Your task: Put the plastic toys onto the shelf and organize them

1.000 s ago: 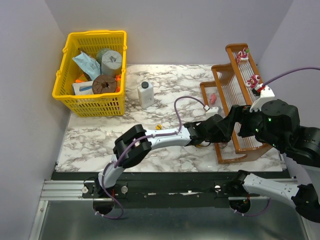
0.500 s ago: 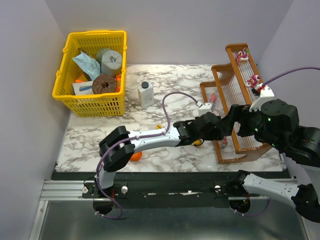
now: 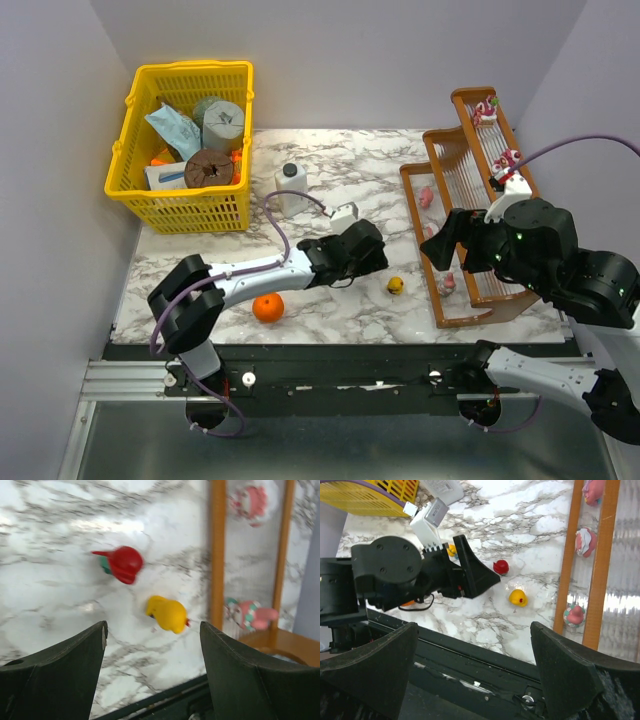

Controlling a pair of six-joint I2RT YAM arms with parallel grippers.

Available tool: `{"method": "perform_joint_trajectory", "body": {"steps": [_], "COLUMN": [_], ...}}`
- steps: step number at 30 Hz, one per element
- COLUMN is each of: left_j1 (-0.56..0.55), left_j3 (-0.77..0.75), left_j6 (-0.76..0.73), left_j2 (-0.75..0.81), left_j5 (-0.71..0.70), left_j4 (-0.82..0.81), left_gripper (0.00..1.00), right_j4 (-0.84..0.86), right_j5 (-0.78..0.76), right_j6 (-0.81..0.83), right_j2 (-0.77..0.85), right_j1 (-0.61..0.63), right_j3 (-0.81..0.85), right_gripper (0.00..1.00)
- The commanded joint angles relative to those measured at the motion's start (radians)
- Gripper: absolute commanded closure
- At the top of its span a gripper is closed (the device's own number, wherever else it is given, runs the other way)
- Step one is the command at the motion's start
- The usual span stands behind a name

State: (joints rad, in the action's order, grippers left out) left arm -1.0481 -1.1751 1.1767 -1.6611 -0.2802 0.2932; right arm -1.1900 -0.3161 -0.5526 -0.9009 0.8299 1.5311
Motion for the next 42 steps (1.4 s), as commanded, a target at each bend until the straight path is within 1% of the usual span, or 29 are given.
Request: {"method": "perform_joint_trajectory", "body": {"steps": [1, 4, 6, 8, 12, 16, 22, 28, 42], "left_j1": [0.042, 0.059, 0.063, 0.068, 0.08, 0.083, 0.092, 0.103, 0.114], "left_j3": [0.032, 0.031, 0.031, 0.034, 0.013, -0.017, -0.021, -0.023, -0.035], "left_j6": [0.032, 0.031, 0.021, 0.008, -0.005, -0.022, -0.005, 0.018, 0.015], "left_j2": [0.017, -0.014, -0.026, -0.042, -0.089, -0.146, -0.176, -0.196, -0.236], "left_j5": [-0.027, -0.013, -0.036, -0.037, 0.001, 0.019, 0.041, 0.07, 0.113], "left_j4": [0.003, -0.012, -0.026, -0.069, -0.123, -0.121, -0.14, -0.164, -0.172], "left_gripper": [0.17, 0.17, 0.17, 0.17, 0.18, 0.2, 0.24, 0.3, 0.38], "right_j4": [0.04, 0.043, 0.043, 0.043, 0.041, 0.04, 0.036, 0.035, 0.033], "right_j5": [0.017, 0.012, 0.009, 0.005, -0.011, -0.023, -0.04, -0.047, -0.058], "right_j6": [-0.026, -0.029, -0.029, -0.027, -0.02, -0.012, -0.001, 0.008, 0.014], "right_j2": [-0.003, -0.004, -0.006, -0.009, -0.012, -0.018, -0.024, -0.035, -0.044], "right_j1": [-0.005, -0.005, -0.003, -0.003, -0.005, -0.003, -0.003, -0.005, -0.005], "right_j3": [-0.014, -0.011, -0.005, 0.003, 0.011, 0.011, 0.015, 0.024, 0.026], "right_gripper": [0.0, 0.0, 0.0, 0.0, 0.0, 0.0, 0.0, 0.0, 0.0]}}
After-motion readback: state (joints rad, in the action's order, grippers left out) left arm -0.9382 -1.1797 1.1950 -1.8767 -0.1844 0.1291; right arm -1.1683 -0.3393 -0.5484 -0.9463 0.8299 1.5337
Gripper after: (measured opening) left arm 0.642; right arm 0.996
